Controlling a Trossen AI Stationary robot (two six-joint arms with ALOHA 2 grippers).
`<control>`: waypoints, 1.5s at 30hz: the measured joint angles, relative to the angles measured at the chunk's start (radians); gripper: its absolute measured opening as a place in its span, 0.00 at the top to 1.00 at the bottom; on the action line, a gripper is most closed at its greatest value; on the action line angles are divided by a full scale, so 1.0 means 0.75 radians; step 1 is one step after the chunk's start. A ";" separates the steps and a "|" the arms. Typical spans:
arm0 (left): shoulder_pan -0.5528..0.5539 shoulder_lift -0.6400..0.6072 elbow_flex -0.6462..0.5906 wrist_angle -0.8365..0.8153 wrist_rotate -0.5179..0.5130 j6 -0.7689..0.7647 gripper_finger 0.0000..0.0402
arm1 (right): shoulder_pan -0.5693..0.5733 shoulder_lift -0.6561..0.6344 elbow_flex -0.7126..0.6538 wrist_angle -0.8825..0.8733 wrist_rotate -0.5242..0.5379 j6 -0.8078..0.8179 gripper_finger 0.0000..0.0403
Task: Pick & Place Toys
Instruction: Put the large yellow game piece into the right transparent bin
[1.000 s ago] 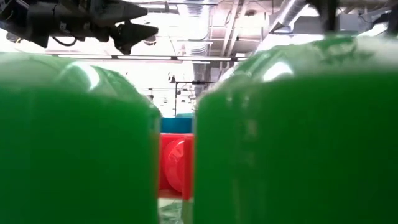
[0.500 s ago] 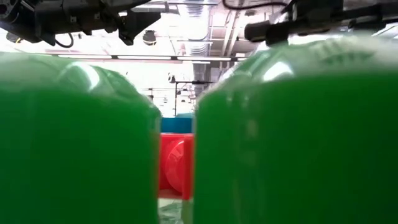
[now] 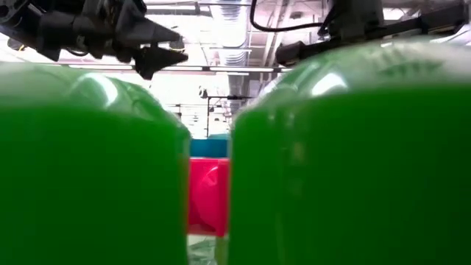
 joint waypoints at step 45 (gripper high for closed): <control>0.000 0.000 0.001 -0.310 0.114 -0.045 0.34 | 0.100 0.285 0.062 -0.164 -0.154 -0.028 0.33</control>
